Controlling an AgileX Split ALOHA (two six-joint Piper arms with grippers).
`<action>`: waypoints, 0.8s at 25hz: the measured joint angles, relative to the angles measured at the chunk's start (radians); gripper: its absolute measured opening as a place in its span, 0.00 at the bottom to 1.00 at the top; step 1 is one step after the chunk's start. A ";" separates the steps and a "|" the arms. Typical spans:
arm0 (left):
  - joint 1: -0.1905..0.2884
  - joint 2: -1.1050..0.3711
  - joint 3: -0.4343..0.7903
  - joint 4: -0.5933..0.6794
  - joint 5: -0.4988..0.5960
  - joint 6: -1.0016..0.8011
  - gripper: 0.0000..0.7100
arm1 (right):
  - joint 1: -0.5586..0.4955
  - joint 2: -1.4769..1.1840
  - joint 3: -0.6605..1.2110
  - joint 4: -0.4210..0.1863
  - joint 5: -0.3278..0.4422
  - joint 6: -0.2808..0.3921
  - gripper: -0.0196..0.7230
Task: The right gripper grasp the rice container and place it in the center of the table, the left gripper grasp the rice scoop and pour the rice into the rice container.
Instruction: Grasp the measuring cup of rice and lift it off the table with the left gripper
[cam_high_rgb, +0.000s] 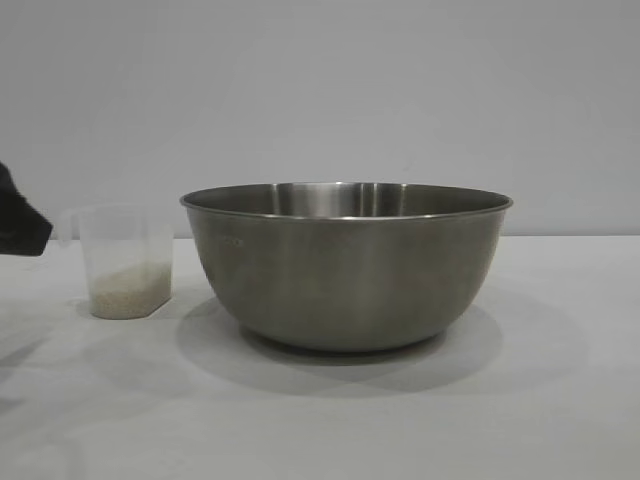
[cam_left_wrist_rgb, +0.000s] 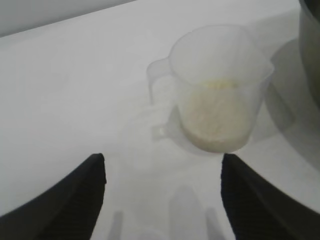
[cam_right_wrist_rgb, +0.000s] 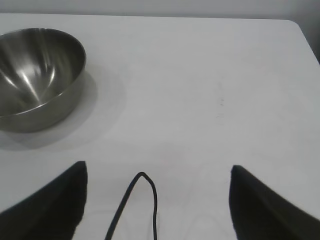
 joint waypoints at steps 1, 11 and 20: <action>0.000 0.006 -0.010 0.000 0.000 0.000 0.64 | 0.000 0.000 0.000 0.000 0.000 0.000 0.70; 0.000 0.079 -0.066 -0.086 -0.002 0.000 0.44 | 0.000 0.000 0.000 0.000 0.000 0.000 0.70; 0.000 0.118 -0.133 -0.128 -0.002 0.000 0.32 | 0.000 0.000 0.000 0.000 0.000 0.000 0.70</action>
